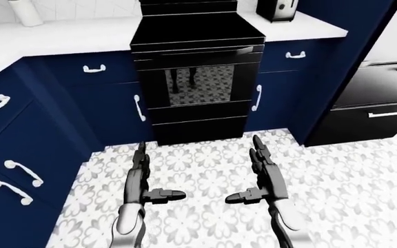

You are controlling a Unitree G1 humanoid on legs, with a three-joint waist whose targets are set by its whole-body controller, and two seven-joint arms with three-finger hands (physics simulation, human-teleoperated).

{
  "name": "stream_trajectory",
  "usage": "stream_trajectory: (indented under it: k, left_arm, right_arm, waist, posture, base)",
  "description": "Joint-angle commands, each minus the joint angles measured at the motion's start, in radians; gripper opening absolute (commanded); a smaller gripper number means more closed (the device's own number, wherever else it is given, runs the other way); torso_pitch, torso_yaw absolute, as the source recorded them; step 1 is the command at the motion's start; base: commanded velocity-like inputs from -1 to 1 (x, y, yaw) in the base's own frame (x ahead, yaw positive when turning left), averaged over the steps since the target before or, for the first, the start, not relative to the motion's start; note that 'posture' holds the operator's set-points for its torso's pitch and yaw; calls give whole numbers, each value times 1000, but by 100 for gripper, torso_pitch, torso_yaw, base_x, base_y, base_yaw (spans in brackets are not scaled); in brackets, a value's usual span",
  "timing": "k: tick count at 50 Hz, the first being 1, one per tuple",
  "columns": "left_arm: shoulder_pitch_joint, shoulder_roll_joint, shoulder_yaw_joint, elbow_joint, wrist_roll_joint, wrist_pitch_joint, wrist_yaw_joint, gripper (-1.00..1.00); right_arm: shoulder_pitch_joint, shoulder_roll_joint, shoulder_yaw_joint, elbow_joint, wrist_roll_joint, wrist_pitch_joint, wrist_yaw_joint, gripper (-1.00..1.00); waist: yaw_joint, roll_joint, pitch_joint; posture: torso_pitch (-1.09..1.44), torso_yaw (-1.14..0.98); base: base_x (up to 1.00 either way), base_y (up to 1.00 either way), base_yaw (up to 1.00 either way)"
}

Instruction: Navigate to the stove.

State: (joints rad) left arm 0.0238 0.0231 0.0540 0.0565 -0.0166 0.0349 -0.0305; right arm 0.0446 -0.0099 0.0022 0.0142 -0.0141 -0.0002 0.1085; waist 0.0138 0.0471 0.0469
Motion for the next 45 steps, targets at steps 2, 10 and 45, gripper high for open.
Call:
stream_trajectory:
  k: [2,10,45]
  left_arm:
    - [-26,-4,-15,-52,-2,-37,-7,100]
    - [-26,-4,-15,-52,-2,-37,-7,100]
    - [-26,-4,-15,-52,-2,-37,-7,100]
  right_arm:
    - [-30,-9,-21,-27,5,-53,-8,100]
    - [-64,-8,-31,4,19,-37,-12,100]
    - [-23,-9,-21,-46,15,-40,1,100]
  waist:
    - [-4,-14,-14]
    - [-14,-93,-23]
    - [-23,-29,-13]
  posture:
    - [0,0]
    - [0,0]
    - [0,0]
  base:
    - [16,0,0]
    - [16,0,0]
    - [16,0,0]
